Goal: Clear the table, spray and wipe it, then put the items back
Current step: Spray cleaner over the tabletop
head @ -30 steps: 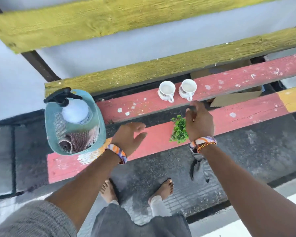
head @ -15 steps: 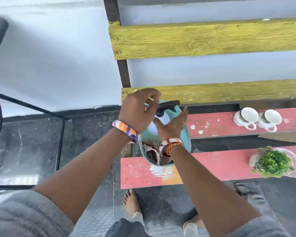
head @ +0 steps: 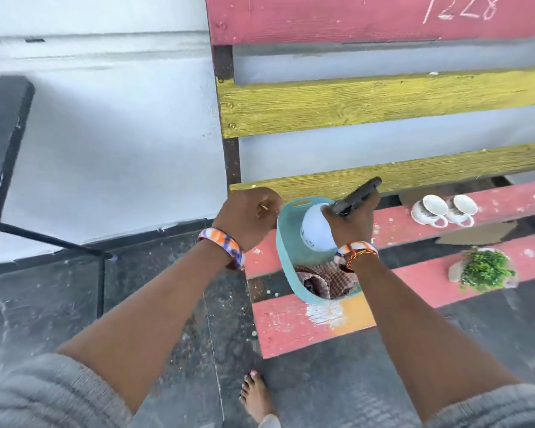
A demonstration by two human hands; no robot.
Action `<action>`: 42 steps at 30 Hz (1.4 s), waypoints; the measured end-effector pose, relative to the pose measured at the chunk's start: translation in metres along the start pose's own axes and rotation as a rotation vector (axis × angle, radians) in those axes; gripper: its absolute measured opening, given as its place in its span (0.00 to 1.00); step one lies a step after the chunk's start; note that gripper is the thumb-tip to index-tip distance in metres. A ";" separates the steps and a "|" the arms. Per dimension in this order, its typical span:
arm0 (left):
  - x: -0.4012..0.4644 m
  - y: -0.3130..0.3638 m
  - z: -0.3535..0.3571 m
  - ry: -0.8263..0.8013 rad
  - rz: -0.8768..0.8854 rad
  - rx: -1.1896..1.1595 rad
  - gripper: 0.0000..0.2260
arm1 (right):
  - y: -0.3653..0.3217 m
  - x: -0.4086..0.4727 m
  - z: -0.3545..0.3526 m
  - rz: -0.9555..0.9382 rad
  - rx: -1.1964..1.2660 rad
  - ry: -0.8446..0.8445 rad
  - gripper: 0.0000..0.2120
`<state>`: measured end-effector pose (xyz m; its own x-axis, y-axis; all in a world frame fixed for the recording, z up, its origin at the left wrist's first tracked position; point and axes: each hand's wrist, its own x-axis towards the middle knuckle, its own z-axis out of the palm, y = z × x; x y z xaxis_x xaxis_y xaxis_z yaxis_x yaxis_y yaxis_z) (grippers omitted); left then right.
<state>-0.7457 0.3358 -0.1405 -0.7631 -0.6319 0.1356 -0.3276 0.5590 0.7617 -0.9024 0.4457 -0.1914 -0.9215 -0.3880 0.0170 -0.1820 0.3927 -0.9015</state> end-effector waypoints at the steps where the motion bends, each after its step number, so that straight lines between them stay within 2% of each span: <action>1: -0.008 0.001 -0.009 -0.012 0.000 0.012 0.06 | -0.012 -0.007 -0.007 -0.055 0.010 0.004 0.35; 4: -0.036 0.013 -0.039 -0.030 0.047 0.036 0.06 | -0.048 -0.035 -0.022 -0.206 0.078 0.022 0.29; 9: -0.087 0.042 -0.101 -0.083 0.119 0.078 0.07 | -0.124 -0.109 -0.025 -0.289 0.253 0.053 0.13; 12: -0.116 0.042 -0.144 -0.091 0.110 0.103 0.08 | -0.159 -0.148 -0.017 -0.355 0.264 -0.015 0.07; 15: -0.143 0.025 -0.191 -0.050 0.066 0.186 0.08 | -0.189 -0.184 0.000 -0.221 0.384 -0.147 0.04; 20: -0.172 -0.032 -0.273 -0.006 -0.110 0.299 0.09 | -0.238 -0.228 0.054 0.045 0.674 -0.559 0.09; 25: -0.182 -0.120 -0.359 -0.069 -0.288 0.556 0.17 | -0.291 -0.260 0.143 0.100 0.378 -0.696 0.10; 29: -0.186 -0.190 -0.421 -0.100 -0.372 0.672 0.21 | -0.332 -0.266 0.218 0.126 0.177 -0.612 0.14; 33: -0.185 -0.246 -0.465 -0.234 -0.376 0.763 0.24 | -0.356 -0.262 0.275 0.167 0.071 -0.499 0.09; 39: -0.186 -0.290 -0.507 -0.331 -0.266 0.754 0.17 | -0.381 -0.266 0.329 0.203 -0.015 -0.428 0.13; 42: -0.185 -0.298 -0.521 -0.383 -0.213 0.698 0.11 | -0.395 -0.276 0.353 0.232 0.051 -0.446 0.13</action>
<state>-0.2163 0.0066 -0.0627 -0.7409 -0.6061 -0.2893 -0.6617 0.7325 0.1600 -0.4553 0.1036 0.0076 -0.6974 -0.6181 -0.3627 0.0377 0.4738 -0.8798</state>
